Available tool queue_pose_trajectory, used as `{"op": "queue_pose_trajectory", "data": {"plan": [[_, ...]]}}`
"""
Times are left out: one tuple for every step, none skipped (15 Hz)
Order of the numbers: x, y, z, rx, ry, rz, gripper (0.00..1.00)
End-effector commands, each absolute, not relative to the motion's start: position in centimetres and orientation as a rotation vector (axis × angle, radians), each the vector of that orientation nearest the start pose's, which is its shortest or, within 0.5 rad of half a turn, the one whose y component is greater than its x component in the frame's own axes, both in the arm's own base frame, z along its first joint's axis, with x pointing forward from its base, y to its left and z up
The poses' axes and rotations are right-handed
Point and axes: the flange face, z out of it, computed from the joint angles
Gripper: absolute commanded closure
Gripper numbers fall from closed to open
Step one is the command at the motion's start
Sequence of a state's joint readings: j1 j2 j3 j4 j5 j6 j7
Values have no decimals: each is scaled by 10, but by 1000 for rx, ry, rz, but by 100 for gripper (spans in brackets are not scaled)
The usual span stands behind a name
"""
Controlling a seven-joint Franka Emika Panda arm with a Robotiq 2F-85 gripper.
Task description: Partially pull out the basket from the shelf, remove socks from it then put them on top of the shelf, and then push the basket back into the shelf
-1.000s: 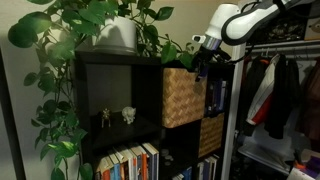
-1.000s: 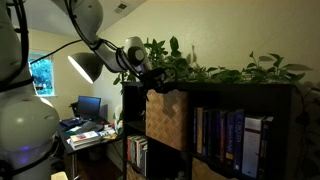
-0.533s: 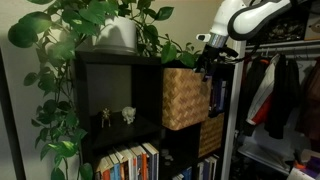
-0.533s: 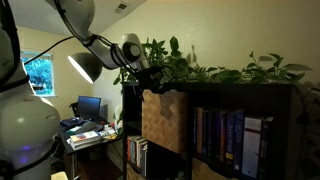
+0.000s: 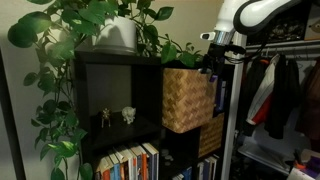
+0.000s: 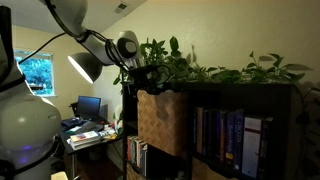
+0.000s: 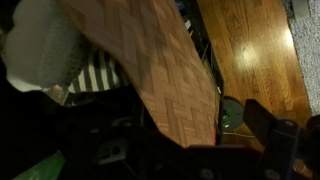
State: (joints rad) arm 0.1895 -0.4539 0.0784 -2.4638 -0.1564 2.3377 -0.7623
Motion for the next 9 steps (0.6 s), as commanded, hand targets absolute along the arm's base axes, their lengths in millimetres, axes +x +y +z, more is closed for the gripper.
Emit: {"op": "queue_pose_trajectory", "data": {"plan": [[411,110,500,-2899,-1647,-488,0],[415,110,505,-2923,-1604,-532,0],[421,111,512,-2938,-1547,-578,0],[425,111,520,-2961,-1479,-630,0],[430,112,529,-2982,-1415,-677,0],[434,113,537,-3002,-1354,-706,0],[437,113,545,-3017,-1297,-740,0],[440,113,554,-3042,-1237,-784,0],[443,111,562,-3061,-1185,-816,0]]}}
